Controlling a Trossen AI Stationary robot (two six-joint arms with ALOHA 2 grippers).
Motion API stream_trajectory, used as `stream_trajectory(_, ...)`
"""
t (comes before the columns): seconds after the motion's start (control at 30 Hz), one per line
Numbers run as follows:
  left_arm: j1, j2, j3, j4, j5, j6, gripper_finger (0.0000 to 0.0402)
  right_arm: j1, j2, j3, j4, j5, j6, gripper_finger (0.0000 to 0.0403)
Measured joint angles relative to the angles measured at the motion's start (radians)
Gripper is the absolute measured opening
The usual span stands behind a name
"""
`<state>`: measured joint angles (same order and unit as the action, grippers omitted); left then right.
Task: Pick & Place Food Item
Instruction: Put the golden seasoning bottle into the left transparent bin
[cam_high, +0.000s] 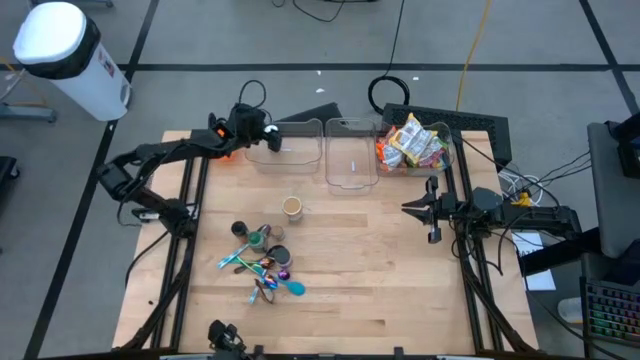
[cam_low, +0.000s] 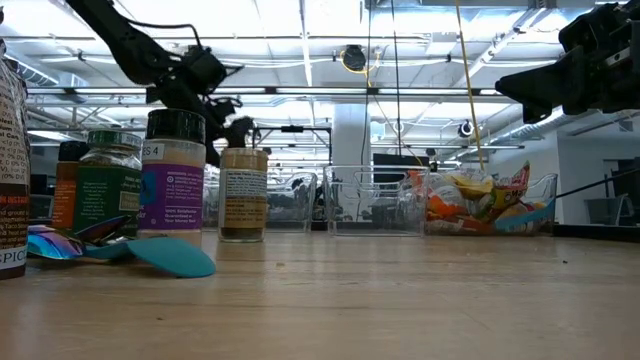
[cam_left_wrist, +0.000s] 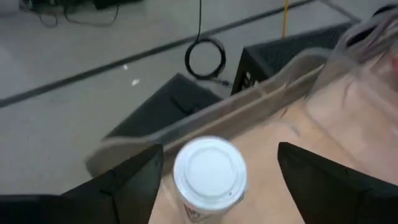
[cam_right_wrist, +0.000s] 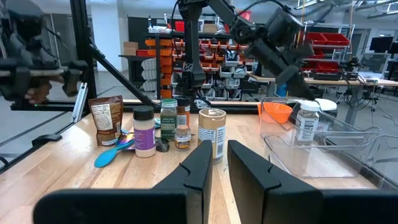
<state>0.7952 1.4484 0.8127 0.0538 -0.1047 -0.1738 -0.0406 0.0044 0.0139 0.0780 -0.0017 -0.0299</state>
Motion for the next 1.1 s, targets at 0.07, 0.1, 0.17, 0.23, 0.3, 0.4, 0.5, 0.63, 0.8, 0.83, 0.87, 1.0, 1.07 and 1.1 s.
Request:
stream_trajectory(0.07,0.0,-0.037,0.0,0.0,0.0,0.02,0.0329,0.0,0.0,0.0,0.0,0.0,0.0,0.0043)
stream_trajectory(0.1,-0.001,-0.058,0.0,-0.001,0.0,0.023,0.033,0.0,0.0,0.0,0.0,0.0,0.0,0.0043)
stream_trajectory(0.17,-0.011,-0.098,0.0,-0.001,0.001,0.012,0.033,0.0,0.0,0.0,0.0,0.0,0.0,0.0043)
stream_trajectory(0.23,-0.034,-0.139,0.0,-0.002,0.002,-0.012,0.033,0.0,0.0,0.0,0.0,0.0,0.0,0.0043)
stream_trajectory(0.3,-0.061,-0.18,0.0,-0.002,0.034,-0.023,0.033,0.0,0.0,0.0,0.0,0.0,0.0,0.0043)
stream_trajectory(0.4,-0.123,-0.233,0.0,0.001,0.126,-0.017,0.0326,0.0,0.0,0.0,0.0,0.0,0.0,0.0043)
stream_trajectory(0.5,-0.217,-0.271,0.0,0.001,0.245,0.044,0.0319,0.0,0.0,0.0,0.0,0.0,0.0,0.0043)
stream_trajectory(0.63,-0.366,-0.28,0.0,0.001,0.279,0.116,0.0309,0.0,0.0,0.0,0.0,0.0,0.0,0.0043)
stream_trajectory(0.8,-0.501,-0.27,0.0,-0.006,0.332,0.124,0.0311,0.0,0.0,0.0,0.0,0.0,0.0,0.0043)
stream_trajectory(0.83,-0.523,-0.266,0.0,-0.008,0.351,0.127,0.0312,0.0,0.0,0.0,0.0,0.0,0.0,0.0043)
stream_trajectory(0.87,-0.543,-0.263,0.0,-0.003,0.366,0.128,0.0314,0.0,0.0,0.0,0.0,0.0,0.0,0.0043)
stream_trajectory(1.0,-0.629,-0.248,0.005,0.03,0.315,0.098,0.032,0.0,0.0,0.0,0.0,0.0,0.0,0.0043)
stream_trajectory(1.07,-0.683,-0.227,0.033,-0.022,0.236,0.096,0.0327,0.0,0.0,0.0,0.0,0.0,0.0,0.0043)
stream_trajectory(1.1,-0.708,-0.216,0.053,-0.076,0.19,0.107,0.0331,0.0,0.0,0.0,0.0,0.0,0.0,0.0043)
